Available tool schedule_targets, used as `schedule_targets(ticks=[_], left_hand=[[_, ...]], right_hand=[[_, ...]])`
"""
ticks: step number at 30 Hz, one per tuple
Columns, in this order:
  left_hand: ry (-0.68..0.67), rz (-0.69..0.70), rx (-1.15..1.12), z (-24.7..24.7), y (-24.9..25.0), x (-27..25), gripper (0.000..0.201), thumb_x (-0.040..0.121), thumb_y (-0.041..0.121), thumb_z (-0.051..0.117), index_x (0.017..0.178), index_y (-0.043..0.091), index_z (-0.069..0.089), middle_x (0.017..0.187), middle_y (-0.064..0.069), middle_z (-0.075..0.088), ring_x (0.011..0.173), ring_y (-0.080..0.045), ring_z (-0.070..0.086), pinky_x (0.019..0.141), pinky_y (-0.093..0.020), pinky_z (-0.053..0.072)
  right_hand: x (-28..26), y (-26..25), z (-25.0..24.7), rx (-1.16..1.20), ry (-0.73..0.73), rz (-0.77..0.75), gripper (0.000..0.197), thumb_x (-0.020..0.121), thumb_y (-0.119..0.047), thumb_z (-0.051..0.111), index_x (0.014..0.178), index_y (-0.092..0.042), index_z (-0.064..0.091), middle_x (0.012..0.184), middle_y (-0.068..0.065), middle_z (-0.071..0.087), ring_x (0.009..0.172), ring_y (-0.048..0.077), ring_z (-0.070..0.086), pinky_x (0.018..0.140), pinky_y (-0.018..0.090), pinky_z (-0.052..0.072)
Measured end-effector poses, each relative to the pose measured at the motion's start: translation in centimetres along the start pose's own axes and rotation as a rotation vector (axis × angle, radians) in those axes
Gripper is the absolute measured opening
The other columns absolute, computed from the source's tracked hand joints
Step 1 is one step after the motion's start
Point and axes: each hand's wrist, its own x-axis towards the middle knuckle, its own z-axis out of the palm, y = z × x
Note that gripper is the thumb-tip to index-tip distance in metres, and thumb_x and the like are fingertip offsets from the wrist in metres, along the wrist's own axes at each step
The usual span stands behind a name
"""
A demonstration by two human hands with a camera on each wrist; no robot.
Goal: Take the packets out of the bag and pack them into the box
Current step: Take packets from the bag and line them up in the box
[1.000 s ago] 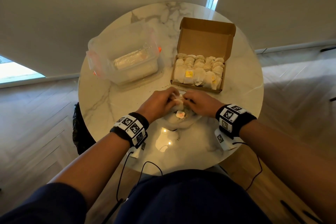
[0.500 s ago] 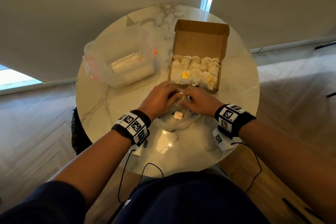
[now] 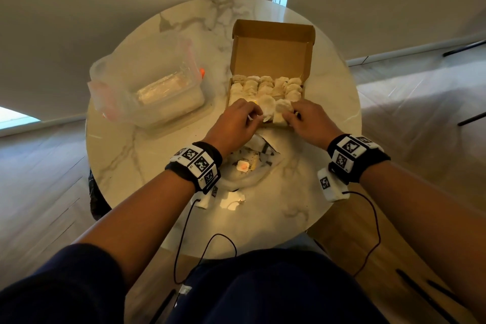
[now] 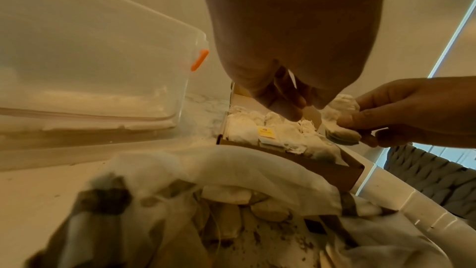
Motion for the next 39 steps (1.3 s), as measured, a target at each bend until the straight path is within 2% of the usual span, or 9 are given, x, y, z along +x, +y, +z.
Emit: schedule_targets(ticks=[4, 8, 10, 16, 19, 24, 31, 34, 39], left_hand=[[-0.083, -0.054, 0.021, 2.0, -0.2, 1.1, 0.022, 0.099, 0.023, 0.057, 0.115, 0.013, 0.069, 0.107, -0.002, 0.055, 0.090, -0.013, 0.054, 0.080, -0.019, 0.040], [-0.157, -0.132, 0.042, 3.2, -0.3, 1.6, 0.026, 0.099, 0.024, 0.057, 0.118, 0.012, 0.069, 0.111, -0.007, 0.055, 0.095, -0.022, 0.058, 0.086, -0.036, 0.050], [-0.182, -0.144, 0.050, 3.3, -0.5, 1.8, 0.027, 0.099, 0.024, 0.056, 0.118, 0.011, 0.070, 0.109, -0.008, 0.055, 0.094, -0.024, 0.058, 0.085, -0.039, 0.050], [-0.179, -0.112, 0.046, 3.4, -1.1, 2.0, 0.025, 0.098, 0.023, 0.057, 0.116, 0.012, 0.071, 0.103, -0.007, 0.055, 0.089, -0.024, 0.058, 0.080, -0.035, 0.047], [-0.173, -0.100, 0.036, 3.5, -1.4, 2.0, 0.026, 0.098, 0.022, 0.057, 0.118, 0.013, 0.071, 0.103, -0.008, 0.055, 0.089, -0.024, 0.058, 0.079, -0.036, 0.048], [-0.172, -0.087, 0.003, 3.4, -1.5, 1.5, 0.026, 0.098, 0.022, 0.056, 0.119, 0.013, 0.068, 0.107, -0.005, 0.055, 0.091, -0.019, 0.057, 0.081, -0.033, 0.048], [-0.127, -0.009, -0.009, 2.4, -2.2, -2.0, 0.013, 0.096, 0.020, 0.058, 0.105, 0.015, 0.066, 0.098, 0.010, 0.051, 0.085, -0.004, 0.047, 0.075, -0.016, 0.037], [-0.178, -0.015, 0.012, 2.5, -2.5, -4.1, 0.011, 0.095, 0.024, 0.057, 0.101, 0.017, 0.065, 0.094, 0.009, 0.054, 0.082, -0.007, 0.050, 0.073, -0.021, 0.040], [-0.341, -0.144, 0.028, 3.9, -2.9, -6.7, 0.024, 0.092, 0.017, 0.057, 0.068, 0.018, 0.054, 0.064, 0.005, 0.052, 0.057, -0.009, 0.044, 0.057, -0.032, 0.037]], right_hand=[[0.9, 2.0, -0.4, -0.053, -0.035, 0.088, 0.030, 0.101, -0.024, 0.052, 0.083, -0.002, 0.059, 0.086, 0.008, 0.048, 0.080, 0.026, 0.050, 0.072, 0.037, 0.039], [1.8, 2.3, 0.0, -0.051, 0.015, 0.099, 0.013, 0.094, -0.015, 0.058, 0.088, -0.013, 0.047, 0.092, 0.007, 0.045, 0.082, 0.025, 0.046, 0.070, 0.032, 0.030], [2.0, 2.3, 0.3, 0.014, 0.090, 0.096, 0.021, 0.087, -0.009, 0.059, 0.094, -0.016, 0.040, 0.097, 0.008, 0.045, 0.082, 0.026, 0.045, 0.069, 0.035, 0.033], [1.8, 2.9, 0.7, -0.026, 0.100, 0.020, 0.018, 0.086, -0.015, 0.059, 0.101, -0.006, 0.061, 0.111, 0.011, 0.048, 0.081, 0.023, 0.053, 0.078, 0.041, 0.051], [1.8, 3.4, 0.7, -0.176, 0.068, -0.013, 0.035, 0.081, -0.031, 0.061, 0.107, -0.008, 0.067, 0.121, 0.012, 0.047, 0.093, 0.029, 0.055, 0.084, 0.040, 0.051], [1.7, 2.9, 0.4, -0.256, 0.074, -0.005, 0.032, 0.081, -0.029, 0.066, 0.108, -0.014, 0.064, 0.127, 0.012, 0.043, 0.105, 0.036, 0.048, 0.089, 0.043, 0.048], [0.7, -0.2, 1.5, -0.129, 0.151, -0.163, 0.014, 0.083, -0.014, 0.066, 0.097, -0.011, 0.066, 0.112, 0.009, 0.048, 0.097, 0.026, 0.053, 0.080, 0.034, 0.048], [0.0, -1.7, 2.6, -0.043, 0.070, -0.214, 0.009, 0.089, -0.013, 0.063, 0.097, -0.012, 0.064, 0.108, 0.004, 0.050, 0.094, 0.020, 0.056, 0.077, 0.028, 0.046], [-2.0, -3.0, 4.8, -0.038, -0.132, -0.247, 0.006, 0.091, -0.017, 0.059, 0.097, -0.017, 0.060, 0.101, -0.001, 0.051, 0.087, 0.019, 0.055, 0.079, 0.044, 0.050]])
